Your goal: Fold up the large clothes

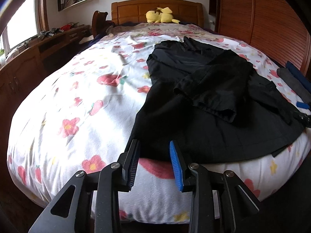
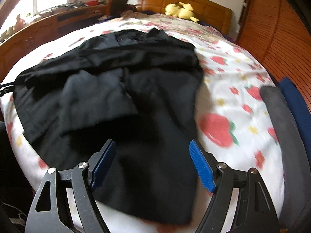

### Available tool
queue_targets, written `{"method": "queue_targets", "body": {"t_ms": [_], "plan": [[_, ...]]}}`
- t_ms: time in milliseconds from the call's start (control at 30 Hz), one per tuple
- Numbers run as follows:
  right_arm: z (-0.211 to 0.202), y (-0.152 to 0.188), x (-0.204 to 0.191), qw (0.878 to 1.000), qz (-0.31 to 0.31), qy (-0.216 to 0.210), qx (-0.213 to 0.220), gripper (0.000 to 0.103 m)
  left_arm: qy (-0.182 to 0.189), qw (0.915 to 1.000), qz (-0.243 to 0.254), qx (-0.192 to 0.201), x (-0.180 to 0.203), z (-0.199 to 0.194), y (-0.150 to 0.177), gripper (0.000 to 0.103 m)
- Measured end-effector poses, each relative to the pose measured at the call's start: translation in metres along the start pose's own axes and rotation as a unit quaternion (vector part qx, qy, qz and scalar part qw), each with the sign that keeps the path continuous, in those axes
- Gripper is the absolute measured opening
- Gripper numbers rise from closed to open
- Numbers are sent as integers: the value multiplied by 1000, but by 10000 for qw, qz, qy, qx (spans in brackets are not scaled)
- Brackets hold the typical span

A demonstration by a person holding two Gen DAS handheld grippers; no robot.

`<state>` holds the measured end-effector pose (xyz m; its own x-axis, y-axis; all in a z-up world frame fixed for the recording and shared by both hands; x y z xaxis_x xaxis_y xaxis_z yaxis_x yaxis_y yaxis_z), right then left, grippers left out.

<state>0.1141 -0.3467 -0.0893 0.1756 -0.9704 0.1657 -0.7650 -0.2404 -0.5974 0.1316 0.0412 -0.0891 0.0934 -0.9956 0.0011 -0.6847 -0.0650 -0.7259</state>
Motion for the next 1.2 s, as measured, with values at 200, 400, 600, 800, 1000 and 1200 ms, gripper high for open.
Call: {"method": "queue_targets", "body": {"t_ms": [200, 400, 600, 800, 1000, 1200], "plan": [[-6, 21, 25, 9987, 499, 35, -108, 79, -31, 10000, -8, -63, -2, 3, 1, 35], [-5, 32, 32, 9954, 916, -180, -204, 79, -36, 10000, 9, -65, -4, 3, 0, 37], [-8, 31, 17, 9962, 744, -359, -268, 77, 32, 9996, -231, 134, -15, -8, -3, 39], [-16, 29, 1, 9948, 680, -724, -228, 49, -23, 9993, -380, 56, -32, 3, -4, 40], [-19, 31, -13, 9946, 583, -835, -200, 47, 77, 9988, -459, -152, -33, 22, -2, 40], [-14, 30, -12, 9950, 552, -794, -234, 47, 83, 9983, -564, -112, -33, 22, -2, 41]]}}
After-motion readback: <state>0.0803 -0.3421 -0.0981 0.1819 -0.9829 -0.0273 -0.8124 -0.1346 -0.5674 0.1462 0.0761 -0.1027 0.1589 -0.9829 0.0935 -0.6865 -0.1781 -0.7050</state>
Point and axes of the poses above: each gripper's, at about its wrist camera, not at the fingertips, and z roughly the way its jaws point, x to its right, y to its underside, the point moved 8 cm from there along z, roughly the way its jaws point, and after that the axes turned 1 degree about x, right-handed, at the moved point
